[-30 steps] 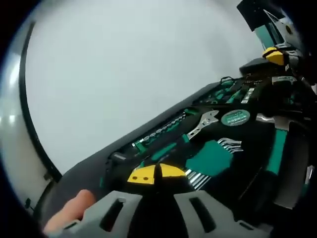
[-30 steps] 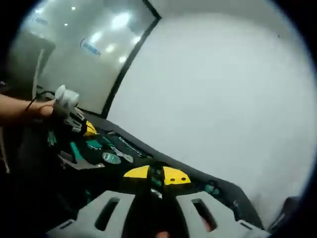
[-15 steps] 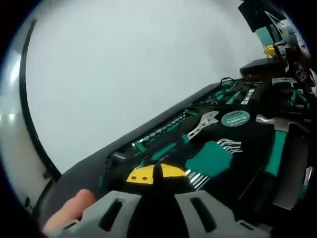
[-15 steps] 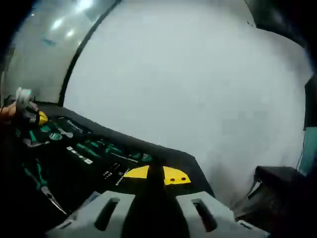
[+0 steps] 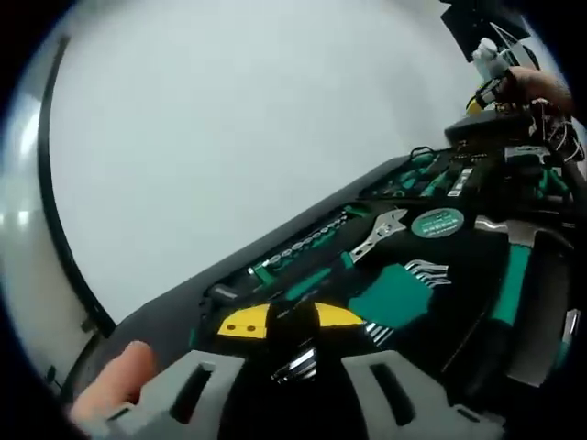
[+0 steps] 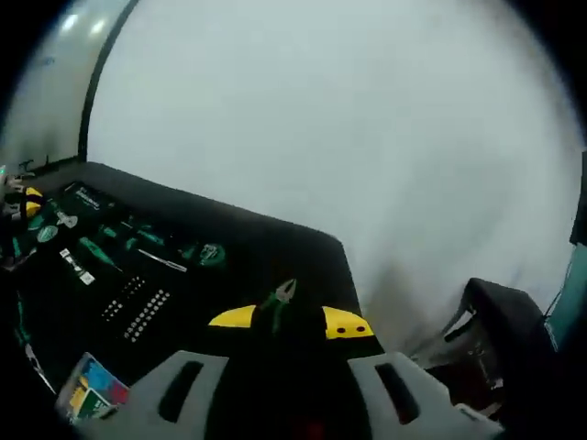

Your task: Pick up the tools and put them into their designated positions in the toolbox.

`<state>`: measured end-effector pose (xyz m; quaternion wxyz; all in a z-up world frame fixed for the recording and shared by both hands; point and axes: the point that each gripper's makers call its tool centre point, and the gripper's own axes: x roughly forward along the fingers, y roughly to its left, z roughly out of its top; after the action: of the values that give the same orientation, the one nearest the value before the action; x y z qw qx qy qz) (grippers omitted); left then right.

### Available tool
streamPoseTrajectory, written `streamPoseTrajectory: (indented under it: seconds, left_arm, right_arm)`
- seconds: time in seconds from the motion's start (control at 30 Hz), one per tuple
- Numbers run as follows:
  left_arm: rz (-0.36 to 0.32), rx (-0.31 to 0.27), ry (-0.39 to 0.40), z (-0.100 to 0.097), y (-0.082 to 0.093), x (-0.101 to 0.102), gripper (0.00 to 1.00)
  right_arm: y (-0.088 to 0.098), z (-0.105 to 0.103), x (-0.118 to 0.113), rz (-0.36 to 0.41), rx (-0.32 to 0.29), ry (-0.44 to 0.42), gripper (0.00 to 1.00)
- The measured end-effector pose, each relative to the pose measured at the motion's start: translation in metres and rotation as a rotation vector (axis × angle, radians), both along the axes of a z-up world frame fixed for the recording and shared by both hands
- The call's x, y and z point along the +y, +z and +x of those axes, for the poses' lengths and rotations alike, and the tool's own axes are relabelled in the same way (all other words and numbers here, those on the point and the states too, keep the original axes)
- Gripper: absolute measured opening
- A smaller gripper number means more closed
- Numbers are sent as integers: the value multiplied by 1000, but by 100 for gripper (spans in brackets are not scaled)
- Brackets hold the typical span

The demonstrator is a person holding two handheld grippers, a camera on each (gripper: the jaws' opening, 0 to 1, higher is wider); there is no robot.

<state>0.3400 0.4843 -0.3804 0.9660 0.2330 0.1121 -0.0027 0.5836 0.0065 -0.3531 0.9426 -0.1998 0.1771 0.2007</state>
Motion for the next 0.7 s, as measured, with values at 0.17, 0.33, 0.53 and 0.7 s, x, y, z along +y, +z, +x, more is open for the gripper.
streamPoseTrajectory:
  seconds: [0.17,0.33,0.53,0.7]
  left_arm:
    - [-8,-8,-6,1,1,-1,30]
    - [-30,-17,-13,2,1,-2,37]
    - [-29,-48,-16,4,8,3,37]
    - [-21,-12,-5,4,1,3,37]
  right_arm:
    - [-42,47,3,-14,108,-41,23]
    - [-59,58,2,38,171,-96,28]
    - [-77,86,9,56,199,-82,26]
    - [-77,59,6,210,226,-116,8]
